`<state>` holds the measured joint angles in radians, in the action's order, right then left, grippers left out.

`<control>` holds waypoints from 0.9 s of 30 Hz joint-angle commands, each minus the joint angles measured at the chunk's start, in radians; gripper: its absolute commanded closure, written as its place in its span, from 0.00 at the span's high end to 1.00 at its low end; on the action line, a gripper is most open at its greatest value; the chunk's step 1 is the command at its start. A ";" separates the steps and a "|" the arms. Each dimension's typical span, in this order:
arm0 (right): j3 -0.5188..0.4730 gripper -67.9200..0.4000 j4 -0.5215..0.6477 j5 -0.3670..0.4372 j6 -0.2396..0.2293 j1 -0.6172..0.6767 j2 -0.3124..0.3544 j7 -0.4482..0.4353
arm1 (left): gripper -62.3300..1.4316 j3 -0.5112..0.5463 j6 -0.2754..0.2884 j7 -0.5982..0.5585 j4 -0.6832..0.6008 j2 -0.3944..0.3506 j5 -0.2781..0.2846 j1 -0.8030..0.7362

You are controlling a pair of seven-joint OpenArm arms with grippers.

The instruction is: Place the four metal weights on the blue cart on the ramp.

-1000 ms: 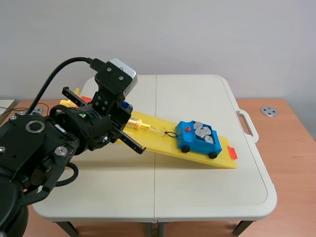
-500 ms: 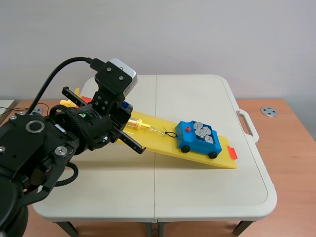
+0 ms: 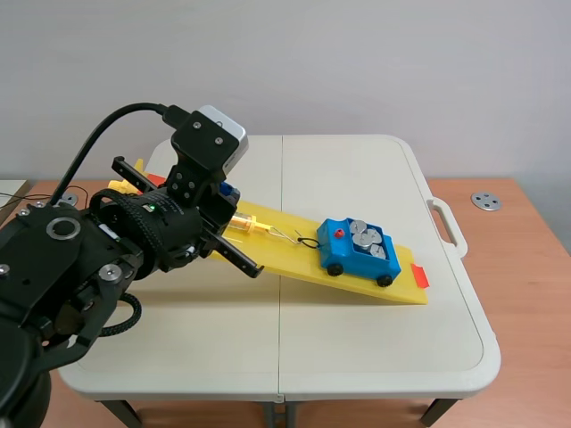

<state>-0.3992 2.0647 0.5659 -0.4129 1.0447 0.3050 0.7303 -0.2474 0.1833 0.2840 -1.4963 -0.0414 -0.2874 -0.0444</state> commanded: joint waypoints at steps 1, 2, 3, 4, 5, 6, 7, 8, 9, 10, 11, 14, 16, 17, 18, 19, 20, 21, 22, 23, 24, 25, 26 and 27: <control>-0.021 0.01 0.072 0.018 -0.053 0.000 0.016 -0.101 | 0.07 0.029 -0.047 -0.098 -0.102 0.010 0.032 0.028; -0.021 0.01 0.072 0.018 -0.053 0.000 0.016 -0.102 | 0.07 0.029 -0.047 -0.093 -0.103 0.010 0.032 0.028; -0.021 0.01 0.072 0.018 -0.053 0.000 0.016 -0.102 | 0.07 0.029 -0.047 -0.083 -0.104 0.010 0.033 0.028; -0.021 0.01 0.072 0.018 -0.053 -0.001 0.017 -0.102 | 0.07 0.029 -0.047 -0.072 -0.108 0.009 0.037 0.027; -0.022 0.02 0.072 0.018 -0.053 -0.003 0.017 -0.104 | 0.07 0.029 -0.047 -0.064 -0.117 0.007 0.041 0.025; -0.022 0.01 0.072 0.017 -0.053 -0.007 0.017 -0.105 | 0.07 0.029 -0.047 -0.052 -0.130 0.006 0.041 0.020; -0.022 0.01 0.072 0.016 -0.053 -0.014 0.017 -0.105 | 0.07 0.029 -0.047 -0.046 -0.147 0.002 0.044 0.012; -0.022 0.01 0.072 0.014 -0.053 -0.023 0.017 -0.106 | 0.07 0.029 -0.047 -0.045 -0.171 -0.004 0.048 0.002; -0.023 0.01 0.072 0.014 -0.053 -0.033 0.017 -0.107 | 0.07 0.029 -0.047 -0.041 -0.197 -0.012 0.062 -0.013; -0.027 0.01 0.072 0.014 -0.053 -0.047 0.016 -0.109 | 0.07 0.029 -0.047 -0.031 -0.228 -0.020 0.073 -0.030; -0.031 0.01 0.072 0.014 -0.052 -0.061 0.016 -0.112 | 0.07 0.029 -0.047 -0.019 -0.260 -0.031 0.085 -0.047; -0.046 0.01 0.072 0.015 -0.052 -0.106 0.017 -0.121 | 0.07 0.029 -0.046 0.007 -0.356 -0.069 0.105 -0.114; -0.052 0.01 0.072 0.016 -0.053 -0.141 0.017 -0.134 | 0.07 0.029 -0.046 0.020 -0.418 -0.099 0.126 -0.165; -0.053 0.01 0.072 0.022 -0.053 -0.159 0.017 -0.142 | 0.07 0.029 -0.046 0.031 -0.447 -0.113 0.135 -0.191; -0.052 0.01 0.072 0.023 -0.053 -0.178 0.017 -0.151 | 0.07 0.029 -0.046 0.040 -0.476 -0.125 0.142 -0.218; -0.052 0.01 0.072 0.029 -0.053 -0.198 0.016 -0.161 | 0.07 0.029 -0.046 0.054 -0.506 -0.135 0.148 -0.246; -0.052 0.01 0.072 0.035 -0.053 -0.219 0.016 -0.169 | 0.07 0.029 -0.046 0.071 -0.534 -0.145 0.154 -0.275; -0.052 0.02 0.072 0.043 -0.053 -0.240 0.016 -0.177 | 0.07 0.029 -0.046 0.086 -0.562 -0.153 0.163 -0.304; -0.052 0.02 0.072 0.050 -0.054 -0.264 0.016 -0.182 | 0.07 0.031 -0.046 0.100 -0.589 -0.162 0.173 -0.333; -0.052 0.02 0.072 0.056 -0.058 -0.288 0.016 -0.187 | 0.07 0.033 -0.040 0.113 -0.615 -0.165 0.184 -0.363; -0.052 0.02 0.072 0.061 -0.060 -0.312 0.016 -0.192 | 0.07 0.037 -0.037 0.126 -0.641 -0.167 0.195 -0.393; -0.051 0.02 0.072 0.072 -0.064 -0.336 0.016 -0.196 | 0.07 0.042 -0.035 0.134 -0.666 -0.167 0.206 -0.422; -0.051 0.04 0.072 0.078 -0.072 -0.361 0.016 -0.199 | 0.08 0.046 -0.032 0.138 -0.689 -0.167 0.219 -0.452; -0.051 0.06 0.072 0.087 -0.085 -0.386 0.016 -0.199 | 0.12 0.050 -0.032 0.142 -0.709 -0.167 0.225 -0.481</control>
<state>-0.3992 2.0647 0.5930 -0.4335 0.7074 0.3050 0.6529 -0.2344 0.1860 0.5056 -2.0953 -0.2077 -0.1226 -0.4873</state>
